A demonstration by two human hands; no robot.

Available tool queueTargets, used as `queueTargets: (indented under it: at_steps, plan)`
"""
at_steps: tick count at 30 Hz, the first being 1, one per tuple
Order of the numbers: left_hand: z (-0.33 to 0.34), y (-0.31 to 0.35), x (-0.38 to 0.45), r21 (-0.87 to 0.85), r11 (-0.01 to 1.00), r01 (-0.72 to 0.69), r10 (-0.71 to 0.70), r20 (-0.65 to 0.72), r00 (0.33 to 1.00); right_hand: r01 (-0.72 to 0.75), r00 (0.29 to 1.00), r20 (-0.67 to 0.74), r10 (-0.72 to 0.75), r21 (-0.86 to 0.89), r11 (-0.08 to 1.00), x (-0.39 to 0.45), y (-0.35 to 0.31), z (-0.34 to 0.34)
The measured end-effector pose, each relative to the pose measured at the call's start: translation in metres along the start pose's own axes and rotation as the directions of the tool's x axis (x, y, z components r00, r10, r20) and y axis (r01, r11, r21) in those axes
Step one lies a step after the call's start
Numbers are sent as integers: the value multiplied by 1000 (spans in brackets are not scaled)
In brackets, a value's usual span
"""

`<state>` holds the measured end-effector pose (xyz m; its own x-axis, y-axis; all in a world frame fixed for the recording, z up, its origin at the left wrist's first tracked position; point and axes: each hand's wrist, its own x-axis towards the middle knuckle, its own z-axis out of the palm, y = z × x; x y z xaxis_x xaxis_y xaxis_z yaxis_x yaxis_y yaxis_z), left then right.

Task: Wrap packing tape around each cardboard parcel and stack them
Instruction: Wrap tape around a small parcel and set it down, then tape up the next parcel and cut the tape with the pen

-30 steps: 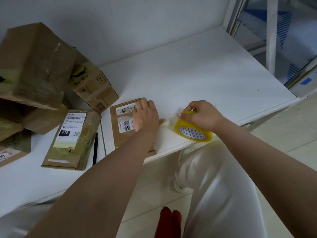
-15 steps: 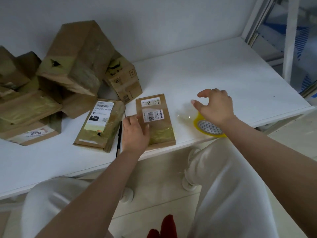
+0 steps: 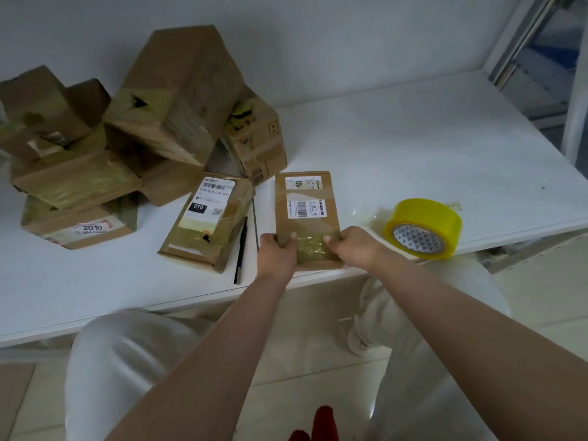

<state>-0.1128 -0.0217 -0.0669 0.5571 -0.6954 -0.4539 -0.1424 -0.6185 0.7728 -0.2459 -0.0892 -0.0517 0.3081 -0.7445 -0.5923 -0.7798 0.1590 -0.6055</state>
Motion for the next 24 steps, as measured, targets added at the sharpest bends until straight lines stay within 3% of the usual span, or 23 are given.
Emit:
queueTargets:
  at_steps: [4, 8, 10, 16, 20, 24]
  plan:
    - [8, 19, 2, -139, 990, -38, 35, -22, 999, 37, 997, -68, -26, 174, 984, 3, -12, -4]
    - [9, 45, 9, -219, 969, -115, 105, -58, 993, 89, 965, -261, -18, 262, 961, 11, -16, -8]
    - [9, 61, 13, -210, 967, -141, 131, -58, 990, 116, 946, -323, 21, 399, 910, 17, -17, -10]
    - [7, 100, 22, -135, 982, -134, 133, -10, 991, 116, 928, -301, 219, 793, 598, 28, -30, -21]
    - [-3, 100, 30, -102, 986, -135, 144, 86, 986, 91, 889, -313, 334, 836, 541, 46, -40, -41]
    - [-26, 82, 37, -128, 982, -137, 138, 2, 990, 93, 915, -246, 318, 899, 428, 56, -57, -58]
